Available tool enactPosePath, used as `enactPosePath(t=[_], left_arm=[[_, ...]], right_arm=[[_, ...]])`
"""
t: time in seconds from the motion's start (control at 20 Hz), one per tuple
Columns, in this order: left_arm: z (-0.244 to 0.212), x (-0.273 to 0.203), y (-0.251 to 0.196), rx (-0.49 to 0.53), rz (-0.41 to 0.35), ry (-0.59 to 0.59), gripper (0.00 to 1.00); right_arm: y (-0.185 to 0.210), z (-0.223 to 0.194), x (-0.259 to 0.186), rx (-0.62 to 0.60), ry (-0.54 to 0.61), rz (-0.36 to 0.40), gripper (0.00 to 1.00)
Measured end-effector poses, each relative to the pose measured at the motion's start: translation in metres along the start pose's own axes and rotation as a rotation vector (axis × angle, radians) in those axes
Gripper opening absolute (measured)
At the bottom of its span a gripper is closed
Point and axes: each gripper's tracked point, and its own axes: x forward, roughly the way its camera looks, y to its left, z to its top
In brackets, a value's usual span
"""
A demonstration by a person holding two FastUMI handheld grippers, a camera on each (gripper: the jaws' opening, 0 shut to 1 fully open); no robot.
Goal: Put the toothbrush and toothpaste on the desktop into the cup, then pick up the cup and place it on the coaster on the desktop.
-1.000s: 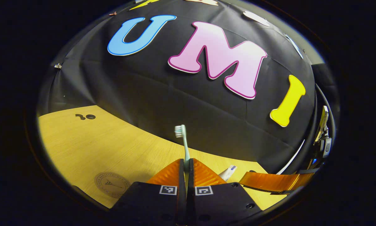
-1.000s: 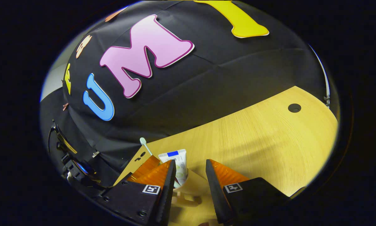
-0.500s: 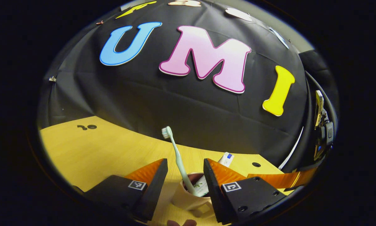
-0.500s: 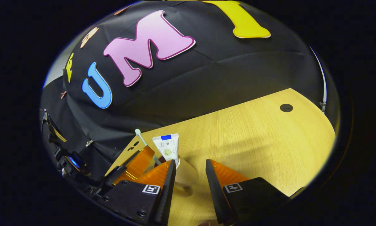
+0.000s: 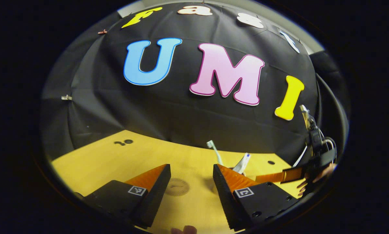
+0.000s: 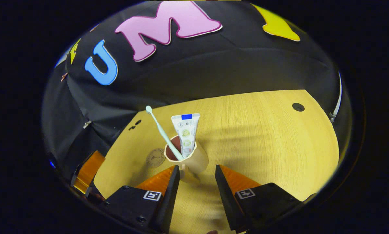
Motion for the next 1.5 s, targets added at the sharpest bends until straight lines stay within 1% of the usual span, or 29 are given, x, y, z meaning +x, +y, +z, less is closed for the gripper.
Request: enactPosePath(t=[0.1, 0.15, 0.25, 0.35, 0.4, 0.45, 0.7, 0.85, 0.9, 1.05, 1.15, 1.2, 1.25, 1.3, 1.35, 1.4, 1.45, 1.5], left_arm=[[-0.002, -0.03, 0.027, 0.053, 0.047, 0.027, 0.86], [-0.006, -0.044, 0.034, 0.052, 0.054, 0.049, 0.87], [-0.013, -0.073, 0.041, 0.03, 0.045, 0.096, 0.87], [-0.015, -0.096, 0.048, 0.019, 0.046, 0.112, 0.88], [-0.014, -0.106, 0.05, 0.02, 0.045, 0.115, 0.88], [-0.017, -0.113, 0.053, 0.02, 0.044, 0.116, 0.88], [-0.027, -0.132, 0.062, -0.019, 0.032, 0.152, 0.87], [-0.028, -0.131, 0.071, -0.021, 0.034, 0.156, 0.87], [-0.028, -0.132, 0.075, -0.021, 0.038, 0.154, 0.88], [-0.026, -0.129, 0.084, -0.036, 0.046, 0.149, 0.88], [-0.028, -0.129, 0.09, -0.046, 0.053, 0.153, 0.88], [-0.028, -0.128, 0.093, -0.049, 0.056, 0.156, 0.88], [-0.027, -0.127, 0.095, -0.052, 0.058, 0.157, 0.88], [-0.027, -0.126, 0.097, -0.053, 0.061, 0.158, 0.88], [-0.027, -0.124, 0.098, -0.054, 0.06, 0.159, 0.88], [-0.026, -0.123, 0.098, -0.053, 0.06, 0.157, 0.88], [-0.026, -0.122, 0.1, -0.052, 0.06, 0.156, 0.88], [-0.024, -0.119, 0.101, -0.051, 0.061, 0.154, 0.88]], right_arm=[[0.005, -0.008, 0.003, -0.027, 0.058, -0.028, 0.7], [0.008, -0.015, 0.006, -0.042, 0.094, -0.044, 0.7], [0.012, -0.024, 0.013, -0.072, 0.146, -0.066, 0.7], [0.012, -0.029, 0.022, -0.105, 0.189, -0.096, 0.7], [0.012, -0.029, 0.025, -0.116, 0.206, -0.11, 0.8], [0.014, -0.032, 0.031, -0.125, 0.227, -0.118, 0.71], [0.025, -0.035, 0.045, -0.164, 0.275, -0.158, 0.71], [0.018, -0.04, 0.052, -0.237, 0.301, -0.224, 0.7], [0.017, -0.039, 0.052, -0.255, 0.304, -0.239, 0.68], [0.022, -0.037, 0.058, -0.253, 0.316, -0.25, 0.66], [0.021, -0.037, 0.061, -0.257, 0.33, -0.262, 0.63], [0.02, -0.036, 0.062, -0.255, 0.336, -0.276, 0.47], [0.018, -0.039, 0.062, -0.25, 0.359, -0.279, 0.45], [0.019, -0.039, 0.062, -0.244, 0.369, -0.279, 0.28], [0.018, -0.041, 0.06, -0.247, 0.384, -0.282, 0.27], [0.019, -0.04, 0.06, -0.246, 0.371, -0.29, 0.23], [0.019, -0.039, 0.06, -0.252, 0.372, -0.282, 0.21], [0.02, -0.038, 0.06, -0.252, 0.368, -0.276, 0.16]])
